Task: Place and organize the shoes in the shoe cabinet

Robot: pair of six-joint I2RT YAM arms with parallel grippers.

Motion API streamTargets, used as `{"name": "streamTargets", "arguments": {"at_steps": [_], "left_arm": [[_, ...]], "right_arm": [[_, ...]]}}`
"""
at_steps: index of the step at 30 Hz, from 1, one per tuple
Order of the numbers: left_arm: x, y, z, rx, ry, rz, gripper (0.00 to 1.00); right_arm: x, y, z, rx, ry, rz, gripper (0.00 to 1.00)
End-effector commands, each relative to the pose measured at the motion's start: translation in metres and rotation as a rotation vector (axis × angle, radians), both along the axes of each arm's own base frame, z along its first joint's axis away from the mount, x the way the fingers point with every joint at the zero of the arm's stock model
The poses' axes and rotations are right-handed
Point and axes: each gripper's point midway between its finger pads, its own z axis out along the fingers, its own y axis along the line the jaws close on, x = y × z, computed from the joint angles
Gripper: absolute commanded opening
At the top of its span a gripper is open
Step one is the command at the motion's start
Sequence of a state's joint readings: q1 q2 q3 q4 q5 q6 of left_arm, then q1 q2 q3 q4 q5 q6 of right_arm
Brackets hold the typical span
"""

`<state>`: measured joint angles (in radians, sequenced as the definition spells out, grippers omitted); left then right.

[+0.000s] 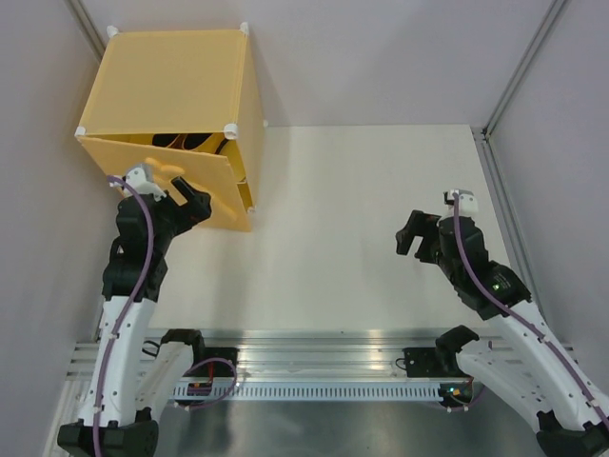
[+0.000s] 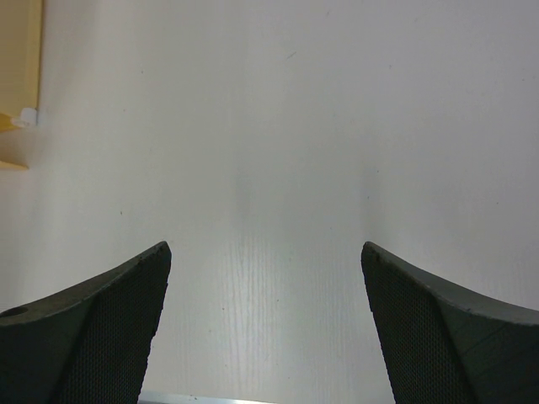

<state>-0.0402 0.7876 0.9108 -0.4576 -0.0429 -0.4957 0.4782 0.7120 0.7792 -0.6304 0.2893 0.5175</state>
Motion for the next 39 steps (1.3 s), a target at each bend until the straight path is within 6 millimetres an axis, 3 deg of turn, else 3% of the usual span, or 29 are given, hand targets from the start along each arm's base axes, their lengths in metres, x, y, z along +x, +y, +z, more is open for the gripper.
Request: {"name": "streamTargets", "arguments": {"at_steps": [1, 2, 3, 5, 6, 8, 11, 17, 25, 39], "left_arm": [[-0.030, 0.005, 0.035, 0.098, -0.044, -0.037, 1.00], [-0.038, 0.006, 0.037, 0.115, -0.042, -0.042, 1.00], [-0.050, 0.008, 0.054, 0.144, -0.083, -0.049, 1.00], [-0.069, 0.013, 0.055, 0.178, -0.059, -0.042, 1.00], [-0.083, 0.016, 0.071, 0.200, -0.111, -0.033, 1.00], [-0.100, 0.024, 0.076, 0.228, -0.119, -0.001, 1.00], [-0.133, 0.035, 0.100, 0.253, -0.204, 0.057, 1.00], [-0.176, 0.063, 0.140, 0.263, -0.303, 0.225, 1.00], [-0.207, 0.083, 0.166, 0.243, -0.360, 0.351, 1.00], [-0.252, 0.110, 0.199, 0.201, -0.462, 0.525, 1.00]], "right_arm": [[-0.001, -0.013, 0.051, -0.001, -0.110, -0.036, 0.98], [-0.004, -0.017, 0.055, -0.012, -0.114, -0.040, 0.98], [-0.006, -0.020, 0.072, -0.010, -0.150, -0.043, 0.98], [-0.009, -0.030, 0.087, -0.030, -0.185, -0.071, 0.98], [-0.011, -0.033, 0.102, -0.035, -0.220, -0.073, 0.98], [-0.015, -0.045, 0.123, -0.048, -0.274, -0.108, 0.98], [-0.021, -0.061, 0.151, -0.081, -0.350, -0.153, 0.98], [-0.038, -0.094, 0.190, -0.143, -0.490, -0.244, 0.98], [-0.063, -0.117, 0.216, -0.147, -0.627, -0.297, 0.98], [-0.080, -0.133, 0.228, -0.137, -0.717, -0.353, 0.98]]}}
